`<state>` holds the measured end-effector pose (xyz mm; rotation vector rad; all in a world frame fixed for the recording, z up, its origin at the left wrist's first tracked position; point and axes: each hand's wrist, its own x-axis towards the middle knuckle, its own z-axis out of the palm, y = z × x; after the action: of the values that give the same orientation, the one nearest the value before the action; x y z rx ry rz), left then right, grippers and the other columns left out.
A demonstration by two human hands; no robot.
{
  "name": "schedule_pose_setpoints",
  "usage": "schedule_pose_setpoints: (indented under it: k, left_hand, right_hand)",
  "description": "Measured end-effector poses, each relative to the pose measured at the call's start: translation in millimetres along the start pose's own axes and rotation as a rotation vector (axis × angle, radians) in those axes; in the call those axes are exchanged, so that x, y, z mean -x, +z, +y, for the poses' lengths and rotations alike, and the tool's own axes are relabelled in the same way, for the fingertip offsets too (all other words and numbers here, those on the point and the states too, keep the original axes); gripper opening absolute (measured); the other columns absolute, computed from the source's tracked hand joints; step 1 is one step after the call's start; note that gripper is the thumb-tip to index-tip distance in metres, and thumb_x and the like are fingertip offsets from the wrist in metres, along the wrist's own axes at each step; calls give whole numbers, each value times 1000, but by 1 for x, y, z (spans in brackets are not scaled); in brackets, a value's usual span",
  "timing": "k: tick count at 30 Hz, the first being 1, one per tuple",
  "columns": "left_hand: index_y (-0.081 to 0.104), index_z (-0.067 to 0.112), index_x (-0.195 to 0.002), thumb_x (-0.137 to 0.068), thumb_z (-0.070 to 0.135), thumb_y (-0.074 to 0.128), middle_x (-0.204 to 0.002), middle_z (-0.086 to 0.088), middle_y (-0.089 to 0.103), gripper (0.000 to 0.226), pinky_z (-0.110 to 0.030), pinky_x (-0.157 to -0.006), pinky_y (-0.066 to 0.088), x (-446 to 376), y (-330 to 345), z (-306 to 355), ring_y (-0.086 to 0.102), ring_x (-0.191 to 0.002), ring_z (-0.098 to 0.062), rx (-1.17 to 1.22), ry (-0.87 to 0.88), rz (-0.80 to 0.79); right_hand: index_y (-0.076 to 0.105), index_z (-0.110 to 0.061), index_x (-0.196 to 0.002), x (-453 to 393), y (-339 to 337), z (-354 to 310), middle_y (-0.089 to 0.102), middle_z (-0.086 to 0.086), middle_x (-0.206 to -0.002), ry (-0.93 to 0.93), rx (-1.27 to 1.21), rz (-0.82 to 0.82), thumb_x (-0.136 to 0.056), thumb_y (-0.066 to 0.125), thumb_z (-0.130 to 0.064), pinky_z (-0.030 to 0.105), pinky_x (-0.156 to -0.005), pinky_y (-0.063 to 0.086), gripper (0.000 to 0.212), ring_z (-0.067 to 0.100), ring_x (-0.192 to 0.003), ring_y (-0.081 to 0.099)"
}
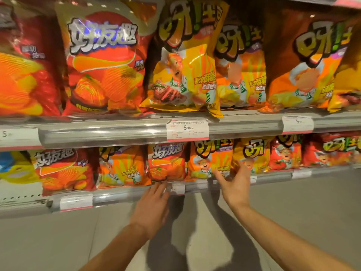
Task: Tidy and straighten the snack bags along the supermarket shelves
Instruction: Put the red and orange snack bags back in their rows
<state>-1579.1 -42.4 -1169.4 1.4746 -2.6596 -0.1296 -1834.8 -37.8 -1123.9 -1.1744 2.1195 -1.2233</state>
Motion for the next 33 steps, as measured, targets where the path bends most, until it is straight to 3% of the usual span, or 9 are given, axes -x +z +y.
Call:
schedule_pose_setpoints:
  k: [2,5,11,15,16,19,22,27,33]
  left_hand:
    - [62,20,-125,-87,27,65,-129,-2,59,39,-35,-96,51,1,-2,-11,60,-114,-24,56,85,137]
    - [63,19,-109,-88,26,62,-108,1,58,22,-31,-79,53,0,-11,-22,60,-92,-19,158,79,293]
    - [57,14,-106,-93,18,58,-108,1,51,14,-32,-74,49,22,-29,-51,55,-90,-18,252,-77,533]
    - [51,14,-113,-90,32,63,-117,1,42,31,-17,-81,41,43,-36,-77,47,-101,-11,351,-369,641]
    - [49,14,-116,-88,40,63,-118,2,41,40,-12,-85,37,44,-38,-82,43,-102,-7,400,-426,649]
    - [40,16,-133,-76,59,69,-122,7,43,77,-18,-93,37,33,-45,-94,44,-108,-3,637,-580,588]
    - [38,22,-132,-59,59,83,-127,7,53,93,-26,-96,45,13,-49,-101,54,-114,-10,917,-656,499]
    - [41,21,-117,-50,44,90,-107,6,61,86,-7,-65,47,-13,-45,-114,61,-96,-3,1052,-710,438]
    - [50,22,-99,-41,43,91,-92,2,65,74,-15,-57,53,-20,-36,-122,69,-78,-5,1068,-724,498]
  right_hand:
    - [50,-10,-138,22,-1,-2,51,1,-126,-67,17,62,-86,81,-29,47,-108,45,64,24,-121,51]
    - [55,-17,-120,38,7,-7,58,-1,-111,-156,-49,65,-87,79,-20,44,-98,50,40,20,-104,56]
    - [64,-21,-121,54,53,-34,66,-6,-114,-187,-249,-112,-90,77,-16,20,-90,48,34,12,-105,63]
    - [59,-23,-102,53,84,-45,63,-6,-100,-272,-203,-214,-89,78,-20,27,-79,51,24,10,-91,62]
    - [58,-19,-105,51,91,-47,63,0,-106,-236,-185,-256,-87,80,-23,34,-82,52,29,15,-97,62]
    - [43,-9,-145,40,112,-56,54,11,-141,-110,-69,-289,-76,87,-40,47,-106,47,87,29,-131,52]
    - [31,-10,-152,28,128,-58,45,10,-148,-32,-39,-282,-66,90,-52,48,-112,43,112,31,-137,45]
    - [37,-8,-142,9,145,-53,53,9,-133,73,-86,-320,-44,84,-74,48,-103,52,127,29,-125,54]
    - [50,-10,-118,4,150,-51,60,8,-111,46,-96,-243,-43,82,-76,45,-92,57,105,26,-108,62]
